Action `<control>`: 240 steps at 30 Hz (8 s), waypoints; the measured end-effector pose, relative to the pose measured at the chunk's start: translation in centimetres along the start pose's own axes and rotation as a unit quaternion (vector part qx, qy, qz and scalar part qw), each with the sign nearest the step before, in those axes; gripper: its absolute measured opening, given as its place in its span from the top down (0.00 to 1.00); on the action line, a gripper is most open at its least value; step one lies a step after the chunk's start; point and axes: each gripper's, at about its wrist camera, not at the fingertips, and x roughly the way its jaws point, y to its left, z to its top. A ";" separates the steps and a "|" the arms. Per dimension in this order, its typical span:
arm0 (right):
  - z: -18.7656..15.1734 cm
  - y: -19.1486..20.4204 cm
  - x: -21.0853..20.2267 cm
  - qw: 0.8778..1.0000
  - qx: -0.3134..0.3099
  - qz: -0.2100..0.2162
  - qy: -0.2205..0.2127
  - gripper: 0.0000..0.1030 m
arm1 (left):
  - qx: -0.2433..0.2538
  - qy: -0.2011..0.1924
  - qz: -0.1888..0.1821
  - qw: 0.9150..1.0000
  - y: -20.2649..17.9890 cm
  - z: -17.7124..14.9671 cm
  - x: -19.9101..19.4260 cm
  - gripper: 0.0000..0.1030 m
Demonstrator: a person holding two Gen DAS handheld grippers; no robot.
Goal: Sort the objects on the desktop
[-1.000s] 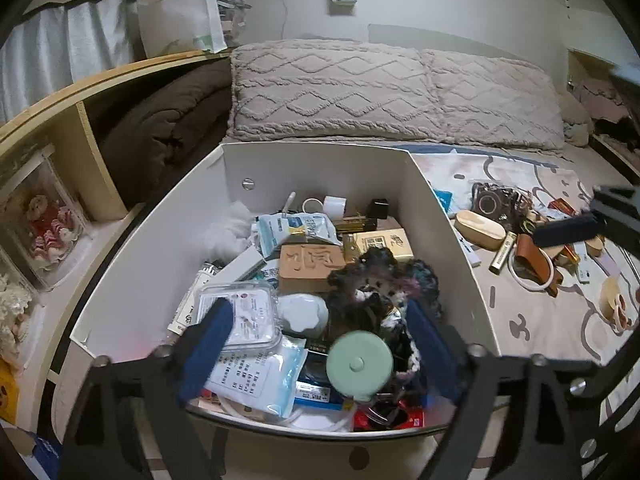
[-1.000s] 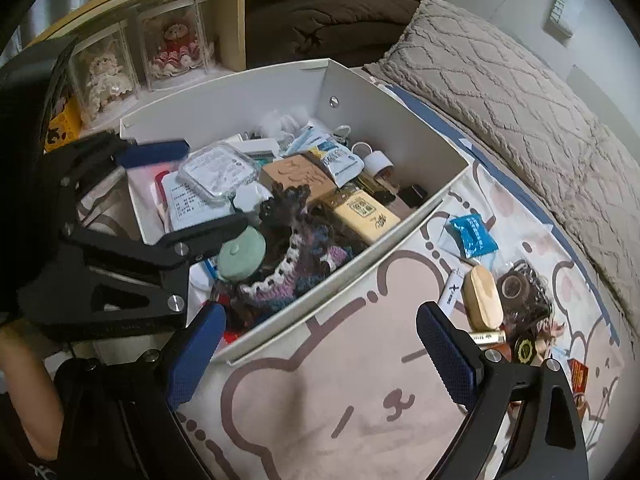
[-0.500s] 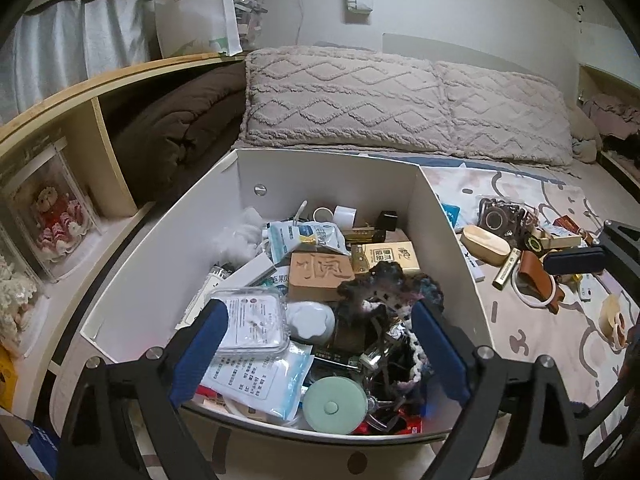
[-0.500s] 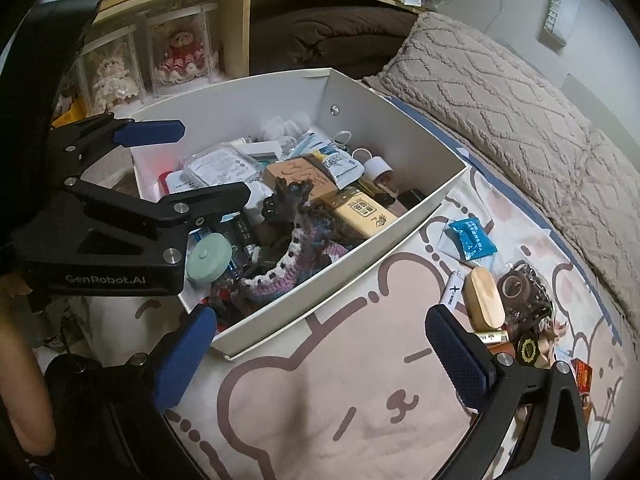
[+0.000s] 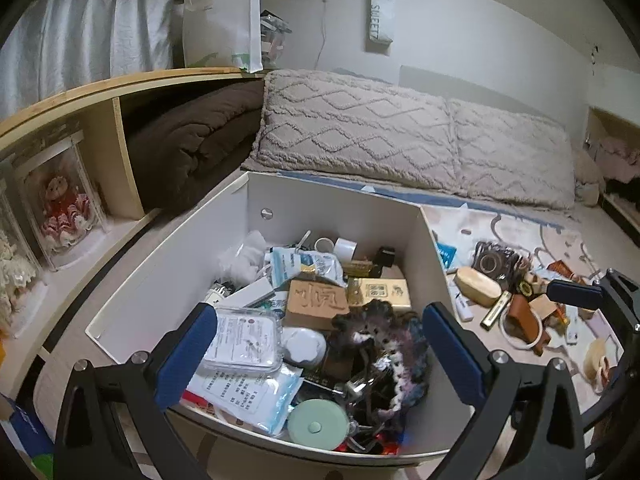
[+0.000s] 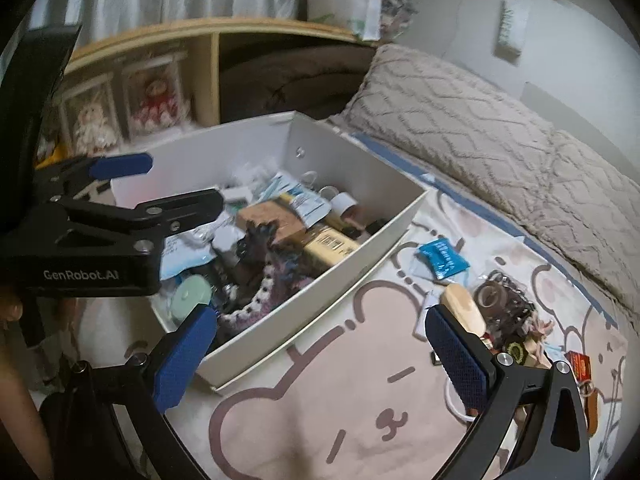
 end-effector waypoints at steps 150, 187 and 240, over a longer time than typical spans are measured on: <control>-21.7 -10.9 -2.5 0.987 0.145 0.019 0.074 0.54 | 0.140 0.103 -0.159 0.972 -20.4 -11.5 5.1 0.00; -19.6 -12.5 -2.8 0.979 0.195 -0.007 0.052 0.01 | 0.281 0.204 -0.198 0.917 -20.3 -16.2 2.1 0.00; -20.9 -13.0 -0.6 0.976 0.142 -0.086 0.141 0.00 | 0.246 0.176 -0.116 0.946 -17.7 -14.6 4.4 0.00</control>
